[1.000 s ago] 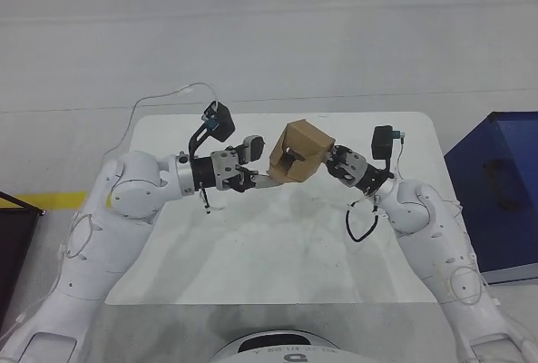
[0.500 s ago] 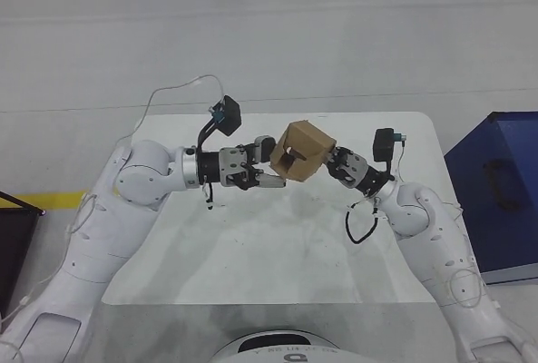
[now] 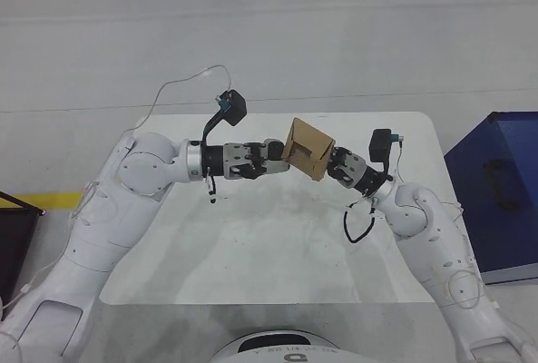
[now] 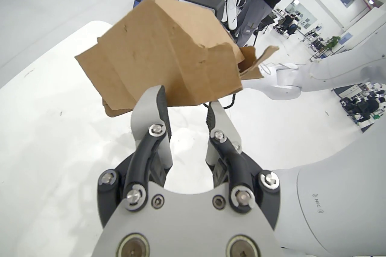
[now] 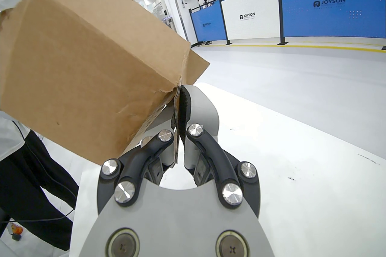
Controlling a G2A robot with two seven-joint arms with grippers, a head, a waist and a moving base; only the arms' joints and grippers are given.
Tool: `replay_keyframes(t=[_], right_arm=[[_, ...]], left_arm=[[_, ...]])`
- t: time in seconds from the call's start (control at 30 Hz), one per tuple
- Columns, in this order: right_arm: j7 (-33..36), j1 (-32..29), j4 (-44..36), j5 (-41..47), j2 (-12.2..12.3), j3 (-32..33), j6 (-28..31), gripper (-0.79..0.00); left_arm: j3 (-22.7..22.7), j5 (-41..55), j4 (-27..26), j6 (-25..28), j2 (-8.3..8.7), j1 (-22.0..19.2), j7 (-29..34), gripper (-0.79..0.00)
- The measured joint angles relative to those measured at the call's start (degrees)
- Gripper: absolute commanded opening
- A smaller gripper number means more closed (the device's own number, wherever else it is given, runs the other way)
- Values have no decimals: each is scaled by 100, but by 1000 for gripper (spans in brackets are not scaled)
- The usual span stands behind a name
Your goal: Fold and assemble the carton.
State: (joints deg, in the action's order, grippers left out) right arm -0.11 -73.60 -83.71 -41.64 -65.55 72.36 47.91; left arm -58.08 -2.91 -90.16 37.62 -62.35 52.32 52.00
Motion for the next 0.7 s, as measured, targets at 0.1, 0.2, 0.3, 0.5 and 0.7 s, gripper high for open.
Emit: replay_keyframes(t=[0.1,0.2,0.3,0.5,0.7], right_arm=[[-40,10,34,13,0,29,-12,-785],[-68,25,75,39,1,64,-19,-785],[-80,41,106,59,3,96,-25,-785],[-50,92,119,71,-2,98,-65,-785],[1,160,95,13,-21,16,-130,-785]], left_arm=[[-49,-281,-25,44,25,-21,47,0],[-172,-743,-151,153,73,82,-20,0],[-404,-1075,-281,383,138,277,-198,0],[-1035,-1033,-450,967,257,819,-956,0],[-1406,-477,-346,532,292,963,-1519,0]])
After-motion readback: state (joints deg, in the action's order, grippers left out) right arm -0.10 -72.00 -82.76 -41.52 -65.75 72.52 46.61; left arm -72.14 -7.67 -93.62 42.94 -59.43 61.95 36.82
